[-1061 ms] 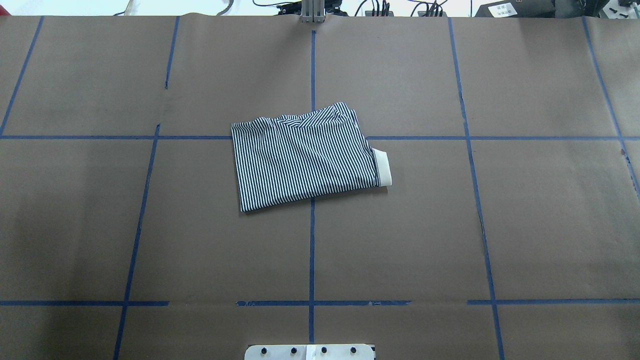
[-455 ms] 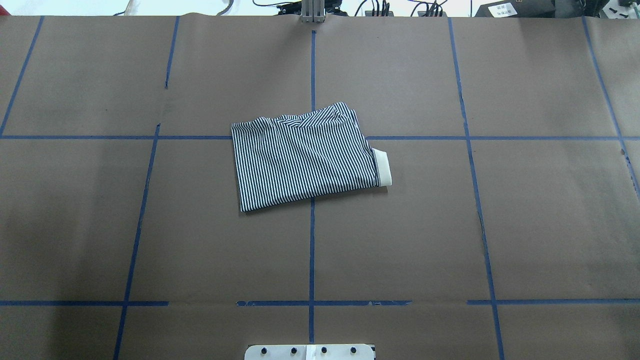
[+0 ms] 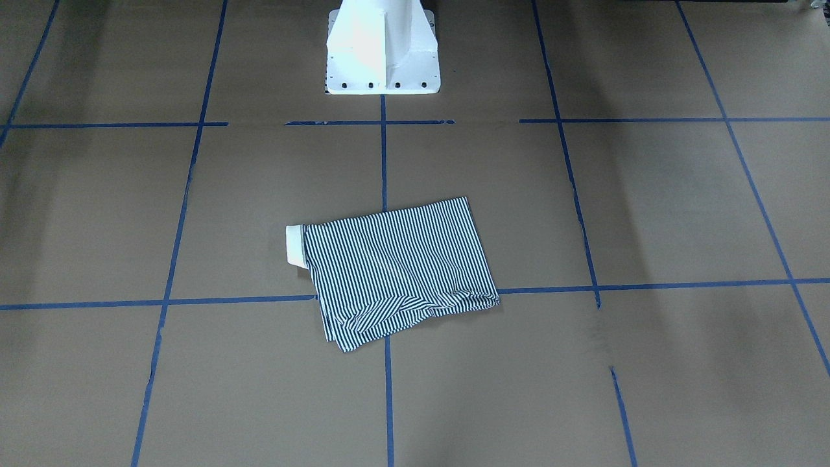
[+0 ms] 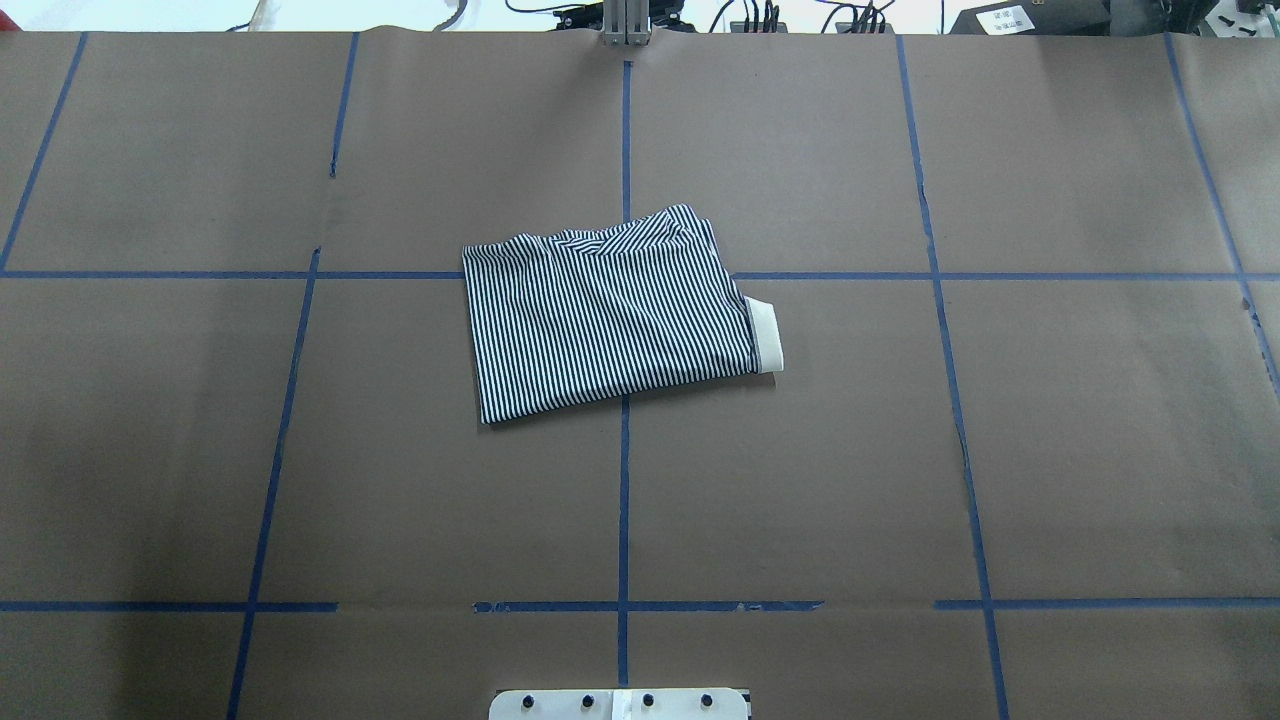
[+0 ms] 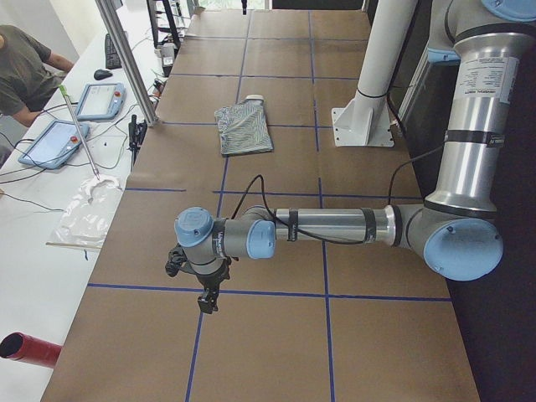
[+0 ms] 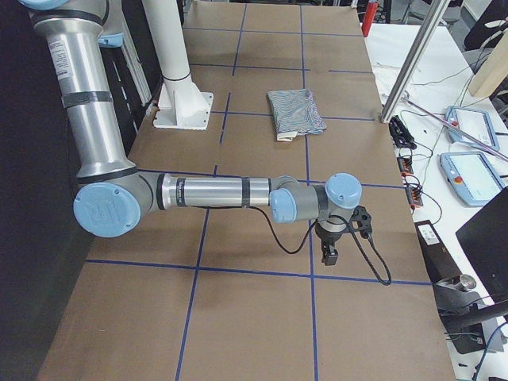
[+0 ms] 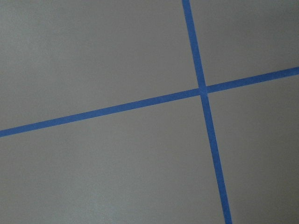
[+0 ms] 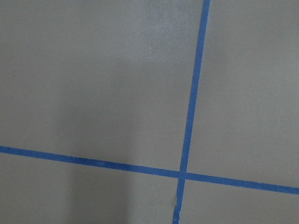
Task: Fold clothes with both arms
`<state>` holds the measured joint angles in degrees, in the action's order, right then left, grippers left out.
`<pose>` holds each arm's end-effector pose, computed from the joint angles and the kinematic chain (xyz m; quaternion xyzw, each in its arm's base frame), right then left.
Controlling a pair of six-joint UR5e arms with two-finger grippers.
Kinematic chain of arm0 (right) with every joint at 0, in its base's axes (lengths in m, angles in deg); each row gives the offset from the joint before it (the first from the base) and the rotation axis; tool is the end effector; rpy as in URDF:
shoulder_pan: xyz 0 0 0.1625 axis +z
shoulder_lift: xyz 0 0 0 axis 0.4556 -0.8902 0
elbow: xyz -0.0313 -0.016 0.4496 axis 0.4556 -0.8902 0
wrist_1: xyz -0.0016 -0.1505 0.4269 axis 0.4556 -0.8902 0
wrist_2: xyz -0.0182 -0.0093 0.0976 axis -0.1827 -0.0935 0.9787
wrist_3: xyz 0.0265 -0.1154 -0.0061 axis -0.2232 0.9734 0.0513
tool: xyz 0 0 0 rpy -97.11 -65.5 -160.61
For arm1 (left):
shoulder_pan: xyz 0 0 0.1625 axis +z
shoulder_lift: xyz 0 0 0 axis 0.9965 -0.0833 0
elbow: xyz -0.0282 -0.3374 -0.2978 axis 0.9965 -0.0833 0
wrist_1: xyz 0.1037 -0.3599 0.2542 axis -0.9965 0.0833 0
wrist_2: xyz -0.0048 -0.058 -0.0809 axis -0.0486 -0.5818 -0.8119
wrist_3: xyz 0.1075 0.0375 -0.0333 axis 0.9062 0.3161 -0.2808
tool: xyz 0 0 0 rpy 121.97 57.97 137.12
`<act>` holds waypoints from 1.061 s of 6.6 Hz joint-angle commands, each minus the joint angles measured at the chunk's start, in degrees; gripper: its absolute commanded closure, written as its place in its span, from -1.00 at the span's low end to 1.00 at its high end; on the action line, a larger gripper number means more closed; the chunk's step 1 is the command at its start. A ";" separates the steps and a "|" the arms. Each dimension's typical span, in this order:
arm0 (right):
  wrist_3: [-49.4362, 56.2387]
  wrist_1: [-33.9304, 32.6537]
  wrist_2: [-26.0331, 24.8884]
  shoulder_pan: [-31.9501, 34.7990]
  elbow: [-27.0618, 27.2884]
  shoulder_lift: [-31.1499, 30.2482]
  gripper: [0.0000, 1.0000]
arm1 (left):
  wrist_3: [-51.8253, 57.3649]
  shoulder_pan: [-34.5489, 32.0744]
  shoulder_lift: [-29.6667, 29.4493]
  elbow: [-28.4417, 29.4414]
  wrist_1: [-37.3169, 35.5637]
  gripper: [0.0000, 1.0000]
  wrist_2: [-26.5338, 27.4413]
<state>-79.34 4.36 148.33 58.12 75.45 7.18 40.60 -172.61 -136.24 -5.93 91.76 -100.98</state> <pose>-0.0020 -0.6371 0.6587 0.0487 -0.3759 -0.0496 0.9240 -0.0315 -0.5720 0.7175 0.0213 0.3392 0.1087 0.9342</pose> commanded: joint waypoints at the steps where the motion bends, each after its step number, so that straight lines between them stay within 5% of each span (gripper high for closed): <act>1: 0.00 -0.03 0.19 0.55 1.53 -0.40 -1.00 | 0.21 -0.33 0.43 -0.24 0.01 -1.00 -4.96; 7: -0.09 0.06 -0.60 0.82 3.74 -1.89 -1.00 | -0.06 -4.98 -0.45 -1.38 -0.87 -1.00 -5.09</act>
<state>-79.43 4.41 147.79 58.94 79.16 5.32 40.50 -176.37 -136.62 -7.15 91.04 -106.17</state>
